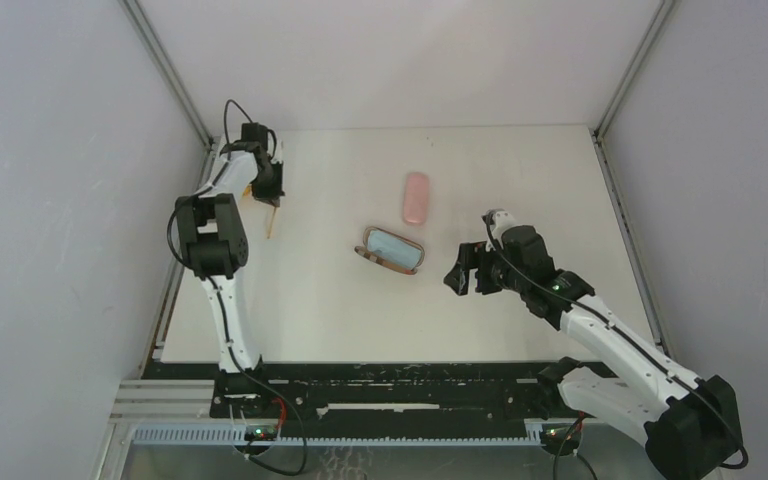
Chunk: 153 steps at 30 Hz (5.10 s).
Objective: Organize the sunglasses
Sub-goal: Pick up the sunglasses from the center of the board, then place the sunglasses at the center of the board, then pick up the sunglasses from the center of the board.
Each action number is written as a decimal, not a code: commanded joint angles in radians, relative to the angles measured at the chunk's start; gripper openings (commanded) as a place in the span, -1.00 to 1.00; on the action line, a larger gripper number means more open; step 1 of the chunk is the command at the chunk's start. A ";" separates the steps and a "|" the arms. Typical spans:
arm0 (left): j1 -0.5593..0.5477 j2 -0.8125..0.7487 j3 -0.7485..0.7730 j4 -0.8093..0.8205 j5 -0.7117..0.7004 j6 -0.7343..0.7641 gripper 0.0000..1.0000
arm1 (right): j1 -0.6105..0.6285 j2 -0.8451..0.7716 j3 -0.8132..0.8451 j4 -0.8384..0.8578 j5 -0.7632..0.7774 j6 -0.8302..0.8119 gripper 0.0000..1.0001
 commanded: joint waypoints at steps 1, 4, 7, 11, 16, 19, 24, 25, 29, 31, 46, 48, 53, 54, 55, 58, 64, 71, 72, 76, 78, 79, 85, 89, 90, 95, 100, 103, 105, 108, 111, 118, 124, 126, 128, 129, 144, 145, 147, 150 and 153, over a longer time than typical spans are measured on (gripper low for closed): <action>-0.024 -0.168 -0.076 0.062 0.018 -0.049 -0.89 | -0.004 -0.041 0.021 -0.004 0.020 -0.014 0.63; -0.041 -0.280 -0.184 0.134 0.019 -0.103 -0.93 | -0.003 -0.058 0.020 -0.011 0.031 -0.014 0.63; -0.075 -0.421 -0.323 0.245 0.032 -0.163 -0.96 | -0.003 -0.076 0.022 -0.017 0.041 -0.017 0.63; -0.174 -0.612 -0.471 0.302 0.014 -0.201 -0.99 | -0.002 -0.109 0.026 -0.039 0.067 -0.019 0.63; -0.352 -0.808 -0.605 0.307 -0.048 -0.230 -0.99 | -0.004 -0.161 0.042 -0.070 0.090 -0.016 0.62; -0.457 -0.919 -0.713 0.318 -0.048 -0.246 -0.99 | -0.004 -0.188 0.057 -0.094 0.092 -0.017 0.61; -0.706 -1.068 -0.879 0.307 -0.086 -0.233 -1.00 | -0.004 -0.233 0.073 -0.143 0.124 -0.015 0.61; -0.759 -1.085 -0.899 0.308 -0.091 -0.228 -0.99 | -0.003 -0.247 0.076 -0.156 0.143 -0.012 0.61; -0.966 -1.112 -0.953 0.348 -0.033 -0.227 -1.00 | -0.004 -0.324 0.090 -0.195 0.217 0.017 0.60; -1.063 -1.105 -0.967 0.374 -0.003 -0.215 -1.00 | -0.003 -0.364 0.092 -0.207 0.230 0.034 0.59; -1.265 -0.735 -0.777 0.271 0.091 0.068 -1.00 | -0.004 -0.476 0.089 -0.389 0.319 0.157 0.57; -1.264 -0.697 -0.752 0.269 0.073 0.112 -1.00 | -0.004 -0.500 0.061 -0.413 0.342 0.212 0.56; -1.260 -0.585 -0.687 0.237 0.100 0.195 -1.00 | -0.003 -0.583 0.013 -0.421 0.338 0.287 0.55; -1.259 -0.564 -0.673 0.232 0.118 0.204 -0.99 | -0.003 -0.593 0.013 -0.426 0.348 0.298 0.54; -1.260 -0.547 -0.661 0.230 0.133 0.212 -0.98 | -0.003 -0.604 0.013 -0.430 0.359 0.302 0.54; -1.260 -0.511 -0.650 0.229 0.153 0.227 -0.95 | -0.003 -0.627 0.012 -0.436 0.384 0.314 0.54; -1.259 -0.481 -0.651 0.249 0.141 0.231 -0.81 | -0.004 -0.621 0.014 -0.435 0.396 0.333 0.54; -1.255 -0.477 -0.673 0.274 0.120 0.229 -0.56 | -0.002 -0.599 0.013 -0.435 0.406 0.333 0.54; -1.254 -0.481 -0.675 0.276 0.118 0.228 -0.53 | -0.003 -0.599 0.014 -0.435 0.410 0.333 0.55; -1.249 -0.542 -0.690 0.284 0.106 0.215 -0.43 | -0.004 -0.604 0.014 -0.436 0.424 0.319 0.55; -1.238 -0.607 -0.715 0.308 0.112 0.201 -0.41 | -0.003 -0.601 0.016 -0.432 0.426 0.307 0.55; -1.231 -0.647 -0.734 0.330 0.124 0.192 -0.41 | -0.004 -0.595 0.016 -0.426 0.422 0.297 0.55; -1.112 -0.984 -0.924 0.579 0.210 0.053 -0.36 | -0.004 -0.472 0.026 -0.339 0.291 0.165 0.56; -1.023 -1.135 -1.044 0.683 0.075 -0.092 -0.31 | 0.000 -0.275 0.069 -0.303 0.136 0.077 0.55; -1.008 -1.161 -1.070 0.692 0.025 -0.122 -0.30 | 0.009 -0.227 0.080 -0.294 0.119 0.063 0.54; -0.950 -1.241 -1.199 0.724 -0.216 -0.241 -0.25 | 0.163 -0.022 0.135 -0.261 0.209 0.024 0.51; -0.917 -1.302 -1.322 0.766 -0.396 -0.317 -0.15 | 0.260 0.143 0.161 -0.229 0.272 0.010 0.42; -0.917 -1.342 -1.374 0.776 -0.492 -0.333 -0.09 | 0.279 0.183 0.162 -0.196 0.266 0.007 0.29; -0.917 -1.372 -1.410 0.792 -0.537 -0.326 -0.01 | 0.283 0.213 0.166 -0.181 0.261 0.004 0.19; -0.915 -1.414 -1.465 0.851 -0.511 -0.302 0.15 | 0.291 0.272 0.190 -0.184 0.266 -0.009 0.05; -0.914 -1.431 -1.498 0.910 -0.430 -0.279 0.27 | 0.300 0.323 0.217 -0.189 0.279 -0.016 0.01; -0.915 -1.387 -1.493 0.936 -0.399 -0.277 0.30 | 0.314 0.447 0.272 -0.190 0.295 -0.012 -0.16; -0.914 -1.313 -1.447 0.894 -0.415 -0.273 0.30 | 0.326 0.510 0.291 -0.200 0.328 0.004 -0.30; -0.914 -1.299 -1.443 0.893 -0.412 -0.271 0.30 | 0.327 0.524 0.294 -0.203 0.334 0.006 -0.34; -0.914 -1.288 -1.438 0.895 -0.408 -0.270 0.30 | 0.327 0.536 0.296 -0.206 0.346 0.007 -0.38; -0.914 -1.285 -1.437 0.895 -0.405 -0.268 0.29 | 0.328 0.540 0.297 -0.205 0.348 0.006 -0.41; -0.914 -1.249 -1.415 0.895 -0.391 -0.249 0.27 | 0.328 0.585 0.302 -0.190 0.317 0.012 -0.72; -0.914 -1.248 -1.414 0.894 -0.393 -0.249 0.26 | 0.328 0.585 0.304 -0.191 0.316 0.012 -0.73; -0.914 -1.246 -1.413 0.891 -0.393 -0.249 0.26 | 0.328 0.587 0.305 -0.194 0.312 0.012 -0.76; -0.914 -1.250 -1.412 0.889 -0.397 -0.249 0.25 | 0.328 0.583 0.304 -0.198 0.309 0.014 -0.85; -0.914 -1.259 -1.415 0.887 -0.406 -0.253 0.25 | 0.328 0.573 0.304 -0.200 0.315 0.009 -0.91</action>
